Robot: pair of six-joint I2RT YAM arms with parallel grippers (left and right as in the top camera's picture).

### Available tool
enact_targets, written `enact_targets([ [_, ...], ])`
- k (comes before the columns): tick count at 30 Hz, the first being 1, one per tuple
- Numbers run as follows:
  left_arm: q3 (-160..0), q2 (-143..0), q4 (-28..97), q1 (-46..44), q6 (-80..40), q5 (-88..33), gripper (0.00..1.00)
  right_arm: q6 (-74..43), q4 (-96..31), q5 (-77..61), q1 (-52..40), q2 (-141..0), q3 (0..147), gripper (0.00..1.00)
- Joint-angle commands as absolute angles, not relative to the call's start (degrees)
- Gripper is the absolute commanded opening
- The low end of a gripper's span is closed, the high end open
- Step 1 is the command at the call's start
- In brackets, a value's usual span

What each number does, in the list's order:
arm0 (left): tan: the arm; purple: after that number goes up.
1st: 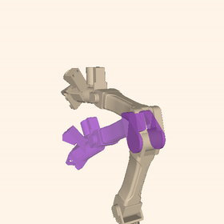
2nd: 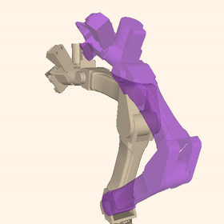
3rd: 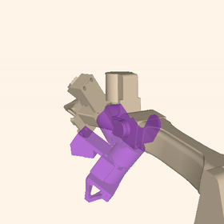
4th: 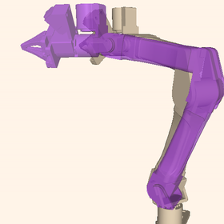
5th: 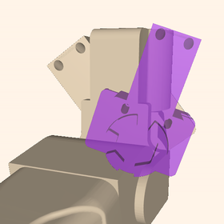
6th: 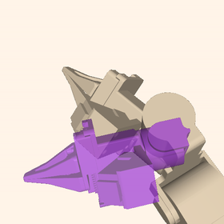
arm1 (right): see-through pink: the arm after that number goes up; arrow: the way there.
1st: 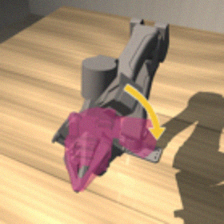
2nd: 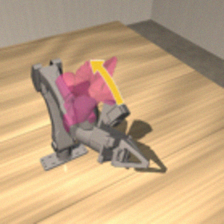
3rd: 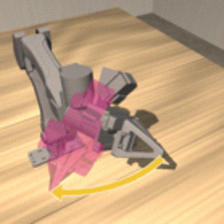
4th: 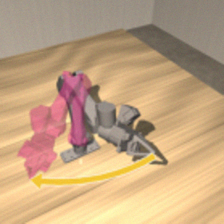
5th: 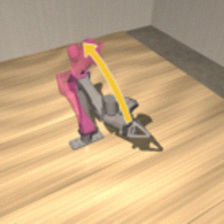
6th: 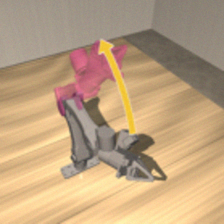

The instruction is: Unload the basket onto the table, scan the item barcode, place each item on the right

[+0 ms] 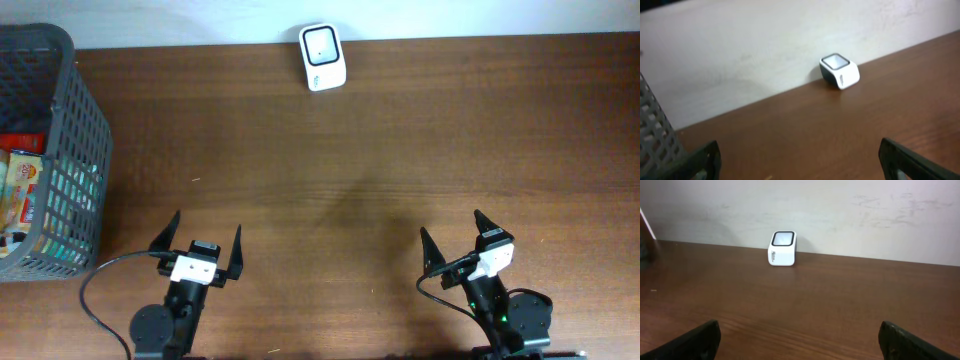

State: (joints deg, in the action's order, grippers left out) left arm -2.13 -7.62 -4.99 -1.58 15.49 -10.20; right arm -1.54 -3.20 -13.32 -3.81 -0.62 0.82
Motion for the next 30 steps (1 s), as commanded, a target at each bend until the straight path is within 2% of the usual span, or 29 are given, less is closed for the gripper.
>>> enact_targets([
  [1, -11.4, -11.7, -1.9, -1.8, 15.7, -11.2, 0.99, -2.0, -3.2, -13.2, -4.1, -0.2, 0.3, 0.99],
  [4, -25.3, -22.1, 5.3, -1.8, 15.7, -11.2, 0.99, -2.0, -3.2, -13.2, -4.1, -0.2, 0.3, 0.99],
  [7, -45.5, -37.8, 18.8, -1.8, 15.7, -11.7, 0.99, -2.0, -3.2, -13.2, -4.1, -0.2, 0.3, 0.99],
  [10, -74.6, -59.2, 40.6, -1.8, 15.7, -14.0, 0.99, -2.0, -3.2, -13.2, -4.1, -0.2, 0.3, 0.99],
  [12, -92.7, -72.7, 52.2, -1.8, 15.7, -22.4, 0.99, -2.0, -3.2, -13.2, -4.1, -0.2, 0.3, 0.99],
  [13, -96.1, -75.9, 53.3, -1.8, 15.7, -24.3, 0.99, -2.0, -3.2, -13.2, -4.1, -0.2, 0.3, 0.99],
  [15, -97.2, -80.1, 51.4, -1.4, 15.7, -22.6, 0.99, -2.0, -3.2, -13.2, -4.1, -0.2, 0.3, 0.99],
  [17, -97.3, -80.7, 48.5, 1.8, 6.5, -14.1, 0.99, -2.0, -3.2, -13.2, -4.1, -0.2, 0.3, 0.99],
  [18, -98.3, -80.7, 47.4, 6.9, -1.1, -6.6, 0.99, -2.0, -3.3, -13.2, -4.1, -0.2, 0.3, 0.99],
  [21, -99.2, -81.1, 43.5, 25.2, -9.7, -4.5, 0.99, -2.0, -3.3, -13.2, -4.1, -0.4, 0.3, 0.99],
  [24, -99.2, -85.1, 42.2, 37.8, -9.3, -3.4, 0.99, -2.0, -3.3, -13.2, -4.1, -0.4, 0.3, 0.99],
  [26, -99.2, -91.8, 44.1, 43.5, -3.3, -7.9, 0.99, -2.0, -3.3, -13.2, -4.1, -0.4, 0.3, 0.99],
  [30, -99.2, -105.3, 47.5, 46.0, 5.7, -19.7, 0.99, -2.0, -3.3, -13.2, -4.1, -0.4, 0.3, 0.99],
])
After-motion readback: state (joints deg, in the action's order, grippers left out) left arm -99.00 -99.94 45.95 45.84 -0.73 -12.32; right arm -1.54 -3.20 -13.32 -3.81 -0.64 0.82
